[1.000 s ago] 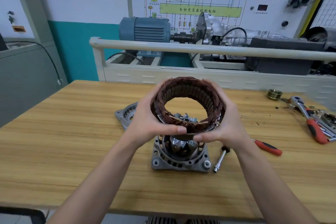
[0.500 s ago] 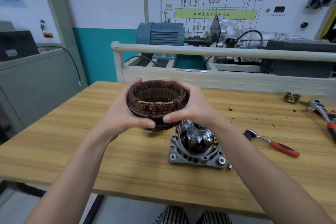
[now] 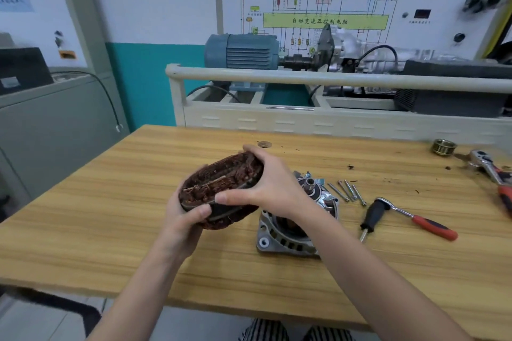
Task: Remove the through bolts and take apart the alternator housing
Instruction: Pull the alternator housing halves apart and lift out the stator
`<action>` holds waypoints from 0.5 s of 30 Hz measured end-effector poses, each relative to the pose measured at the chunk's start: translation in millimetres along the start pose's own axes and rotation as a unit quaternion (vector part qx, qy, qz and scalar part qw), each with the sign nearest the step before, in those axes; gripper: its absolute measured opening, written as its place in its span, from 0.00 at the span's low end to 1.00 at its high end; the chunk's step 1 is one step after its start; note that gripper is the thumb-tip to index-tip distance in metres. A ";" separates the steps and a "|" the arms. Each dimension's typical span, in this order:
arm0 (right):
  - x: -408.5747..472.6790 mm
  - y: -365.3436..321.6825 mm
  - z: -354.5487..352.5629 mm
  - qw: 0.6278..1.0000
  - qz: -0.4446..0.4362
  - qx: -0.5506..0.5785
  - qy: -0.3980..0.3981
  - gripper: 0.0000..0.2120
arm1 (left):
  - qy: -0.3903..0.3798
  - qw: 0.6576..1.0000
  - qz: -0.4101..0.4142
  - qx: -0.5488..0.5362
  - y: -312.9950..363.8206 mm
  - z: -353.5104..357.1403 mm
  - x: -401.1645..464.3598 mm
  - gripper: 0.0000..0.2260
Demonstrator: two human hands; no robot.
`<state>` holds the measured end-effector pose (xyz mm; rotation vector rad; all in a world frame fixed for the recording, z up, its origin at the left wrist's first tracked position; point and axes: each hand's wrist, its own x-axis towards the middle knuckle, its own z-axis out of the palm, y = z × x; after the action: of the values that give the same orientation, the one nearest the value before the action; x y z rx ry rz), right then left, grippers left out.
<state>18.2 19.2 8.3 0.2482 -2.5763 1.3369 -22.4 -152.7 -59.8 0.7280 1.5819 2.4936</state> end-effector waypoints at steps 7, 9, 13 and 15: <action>-6.6 2.4 -24.9 0.992 -0.046 -0.044 0.106 0.47 | 0.031 0.994 -0.042 -0.101 -16.4 14.8 7.0 0.49; -9.3 16.3 -39.2 0.982 -0.029 -0.082 0.169 0.35 | 0.033 0.992 -0.048 -0.113 -19.4 15.8 8.0 0.48; -20.0 48.3 -51.8 0.982 0.064 -0.156 0.088 0.40 | 0.007 0.988 -0.058 -0.141 -24.4 19.2 8.9 0.41; -26.0 62.5 -49.5 0.982 0.069 -0.163 0.070 0.44 | 0.001 0.984 -0.072 -0.161 -26.0 22.4 7.6 0.42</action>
<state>33.5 96.6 -20.2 -0.0801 -2.6775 0.9117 -23.5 -119.8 -72.2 0.5444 1.1433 2.5508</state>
